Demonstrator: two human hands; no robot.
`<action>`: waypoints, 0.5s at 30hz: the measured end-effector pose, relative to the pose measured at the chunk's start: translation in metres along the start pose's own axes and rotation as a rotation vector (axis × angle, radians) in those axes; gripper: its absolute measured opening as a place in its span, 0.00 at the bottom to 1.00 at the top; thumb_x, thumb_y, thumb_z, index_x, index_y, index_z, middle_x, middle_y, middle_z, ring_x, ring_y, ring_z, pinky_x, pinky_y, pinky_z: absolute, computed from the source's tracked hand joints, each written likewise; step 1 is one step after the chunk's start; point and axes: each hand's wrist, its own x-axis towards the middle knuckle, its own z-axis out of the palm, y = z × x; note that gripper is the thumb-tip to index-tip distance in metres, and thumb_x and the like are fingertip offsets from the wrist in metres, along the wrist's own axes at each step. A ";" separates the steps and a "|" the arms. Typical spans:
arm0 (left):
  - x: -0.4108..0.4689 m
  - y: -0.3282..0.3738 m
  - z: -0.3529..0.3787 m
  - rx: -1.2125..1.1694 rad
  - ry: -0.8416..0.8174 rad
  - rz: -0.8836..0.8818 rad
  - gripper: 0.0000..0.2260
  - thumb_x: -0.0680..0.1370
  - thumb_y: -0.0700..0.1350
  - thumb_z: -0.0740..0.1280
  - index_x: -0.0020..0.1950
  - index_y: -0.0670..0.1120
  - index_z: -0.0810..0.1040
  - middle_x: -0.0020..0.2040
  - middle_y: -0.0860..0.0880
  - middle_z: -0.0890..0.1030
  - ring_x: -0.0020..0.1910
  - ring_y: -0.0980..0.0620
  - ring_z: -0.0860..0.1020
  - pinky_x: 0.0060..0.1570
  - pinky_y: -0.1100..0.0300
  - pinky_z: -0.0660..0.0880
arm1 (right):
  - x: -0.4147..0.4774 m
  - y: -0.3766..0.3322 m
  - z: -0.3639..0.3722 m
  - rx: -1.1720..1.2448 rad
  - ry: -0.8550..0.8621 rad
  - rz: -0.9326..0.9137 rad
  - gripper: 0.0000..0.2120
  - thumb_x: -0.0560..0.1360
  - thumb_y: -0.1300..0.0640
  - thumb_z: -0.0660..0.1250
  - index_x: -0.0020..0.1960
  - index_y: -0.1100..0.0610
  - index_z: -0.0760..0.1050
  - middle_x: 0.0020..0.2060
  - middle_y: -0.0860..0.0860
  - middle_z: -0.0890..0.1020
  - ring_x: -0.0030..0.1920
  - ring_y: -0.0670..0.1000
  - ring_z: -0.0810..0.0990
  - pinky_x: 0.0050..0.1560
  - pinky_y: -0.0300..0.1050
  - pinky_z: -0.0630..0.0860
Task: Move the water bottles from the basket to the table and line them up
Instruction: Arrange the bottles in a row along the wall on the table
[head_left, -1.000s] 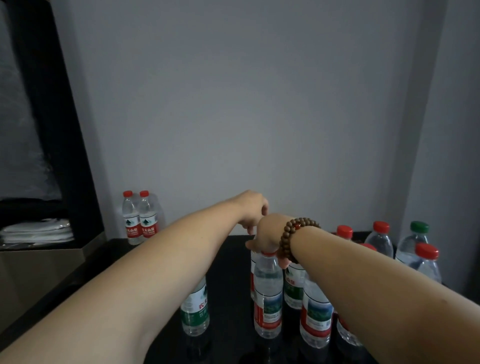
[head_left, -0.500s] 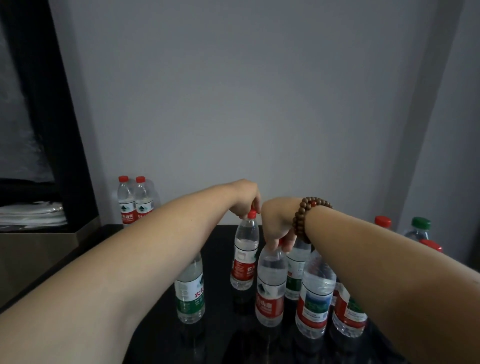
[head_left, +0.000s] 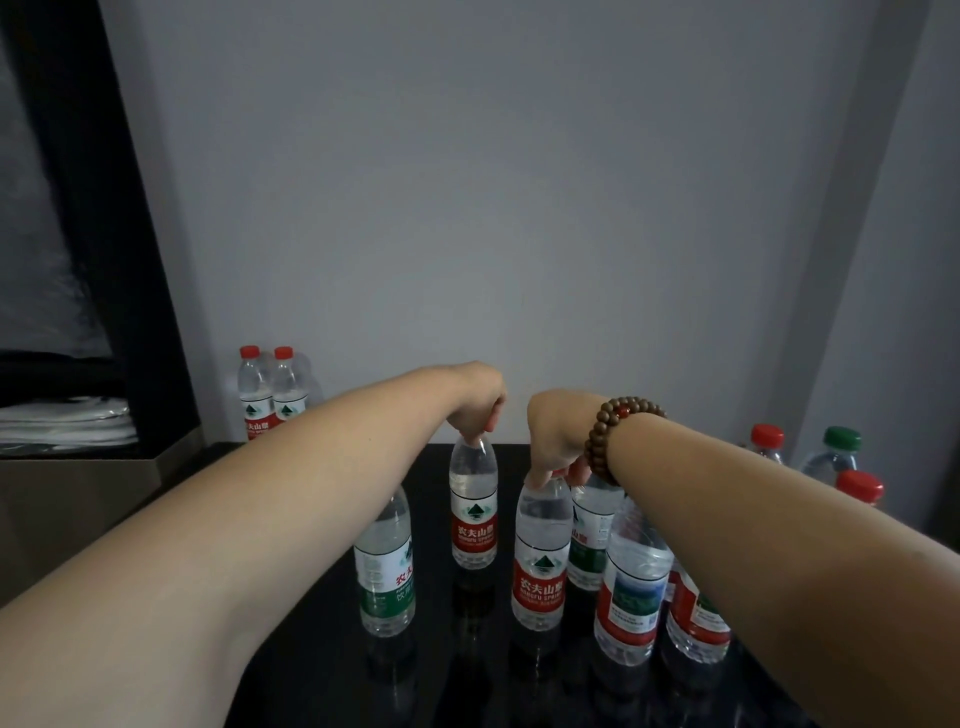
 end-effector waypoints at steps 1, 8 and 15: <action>0.000 -0.001 0.002 0.009 -0.009 -0.007 0.17 0.75 0.46 0.77 0.62 0.47 0.80 0.58 0.51 0.83 0.54 0.51 0.80 0.51 0.60 0.76 | 0.002 -0.002 0.000 0.029 -0.018 0.017 0.24 0.77 0.52 0.74 0.64 0.68 0.76 0.55 0.58 0.84 0.53 0.56 0.86 0.59 0.50 0.82; 0.006 -0.020 0.016 0.004 -0.172 -0.063 0.11 0.76 0.48 0.76 0.55 0.47 0.80 0.48 0.47 0.88 0.41 0.51 0.84 0.56 0.56 0.82 | 0.010 -0.024 -0.006 -0.058 0.097 -0.034 0.14 0.78 0.57 0.74 0.57 0.65 0.79 0.53 0.58 0.85 0.53 0.54 0.86 0.56 0.45 0.82; -0.001 -0.079 0.008 0.004 -0.068 -0.040 0.17 0.71 0.44 0.80 0.59 0.49 0.84 0.37 0.54 0.85 0.40 0.55 0.85 0.50 0.57 0.83 | 0.070 -0.058 -0.010 0.044 0.202 -0.076 0.10 0.77 0.62 0.72 0.57 0.64 0.78 0.47 0.57 0.82 0.46 0.54 0.81 0.47 0.43 0.80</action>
